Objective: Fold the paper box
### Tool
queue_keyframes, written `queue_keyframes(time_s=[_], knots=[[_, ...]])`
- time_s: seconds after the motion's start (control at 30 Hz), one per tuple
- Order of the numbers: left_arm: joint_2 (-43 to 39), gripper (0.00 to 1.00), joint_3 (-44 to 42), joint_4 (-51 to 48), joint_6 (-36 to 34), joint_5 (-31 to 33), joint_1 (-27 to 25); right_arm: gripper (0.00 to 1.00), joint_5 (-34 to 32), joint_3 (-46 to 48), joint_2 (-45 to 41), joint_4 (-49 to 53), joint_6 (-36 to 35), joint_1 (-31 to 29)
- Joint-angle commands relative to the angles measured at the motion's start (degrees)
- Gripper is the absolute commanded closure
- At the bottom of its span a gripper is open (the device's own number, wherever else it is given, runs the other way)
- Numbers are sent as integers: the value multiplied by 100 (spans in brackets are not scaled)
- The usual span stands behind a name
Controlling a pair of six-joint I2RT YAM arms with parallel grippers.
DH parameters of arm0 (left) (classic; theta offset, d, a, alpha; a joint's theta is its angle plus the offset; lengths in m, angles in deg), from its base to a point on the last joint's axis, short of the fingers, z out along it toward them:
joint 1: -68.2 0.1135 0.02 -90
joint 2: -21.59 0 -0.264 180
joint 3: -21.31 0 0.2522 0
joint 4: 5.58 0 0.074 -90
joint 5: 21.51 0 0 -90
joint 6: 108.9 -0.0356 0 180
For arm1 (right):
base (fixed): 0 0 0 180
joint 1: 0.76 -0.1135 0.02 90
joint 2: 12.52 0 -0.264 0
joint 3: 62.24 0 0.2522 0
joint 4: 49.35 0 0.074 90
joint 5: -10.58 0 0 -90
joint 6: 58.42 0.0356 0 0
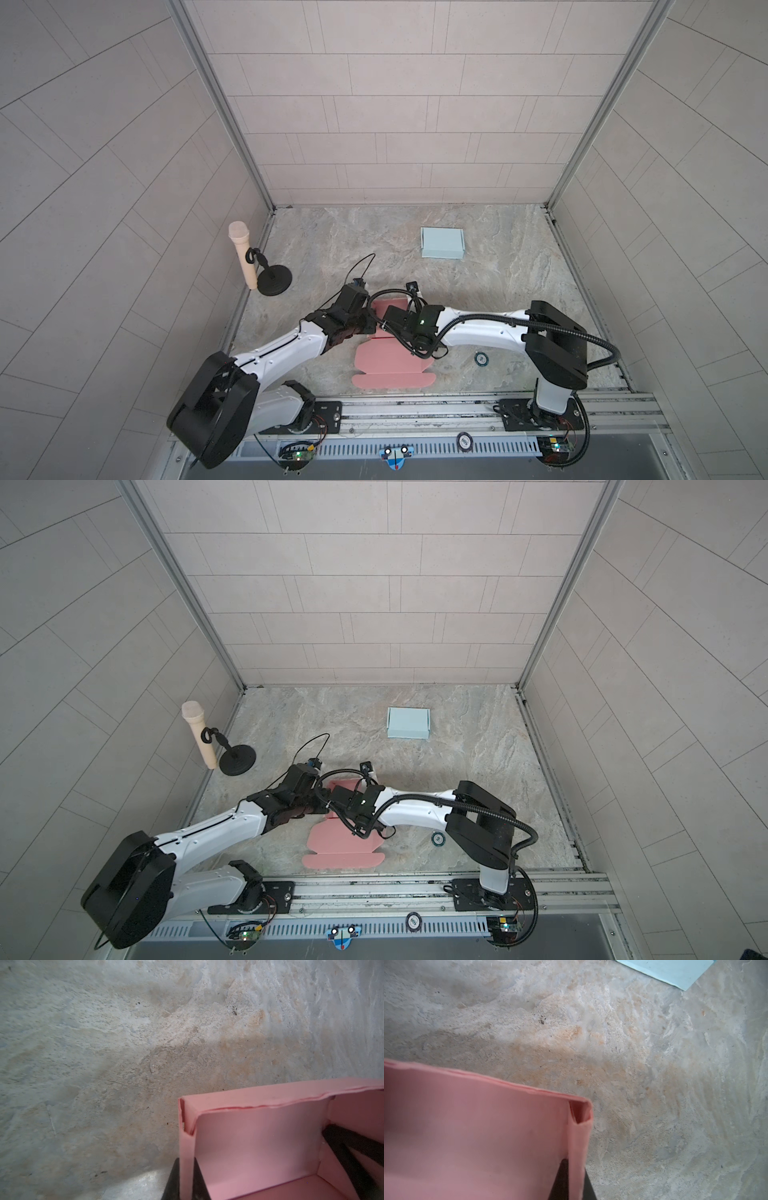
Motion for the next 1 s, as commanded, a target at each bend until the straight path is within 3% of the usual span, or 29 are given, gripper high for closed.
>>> queue_keyframes(time_s=[0.0,0.27,0.5,0.8,0.97], knots=[[-200,95,-92,182,-3,-72,-91,91,-238,-185,176,428,97,-35],[-430,94,-231,297,131,-114,-91,91,-357,-493,422,675,93,-35],[-542,94,-346,357,173,-150,-95,85,-531,-552,439,787,197,-61],[-576,94,-401,425,229,-160,-100,100,-667,-622,533,823,177,-62],[-556,94,-421,465,261,-171,-143,100,-772,-614,539,827,121,-70]])
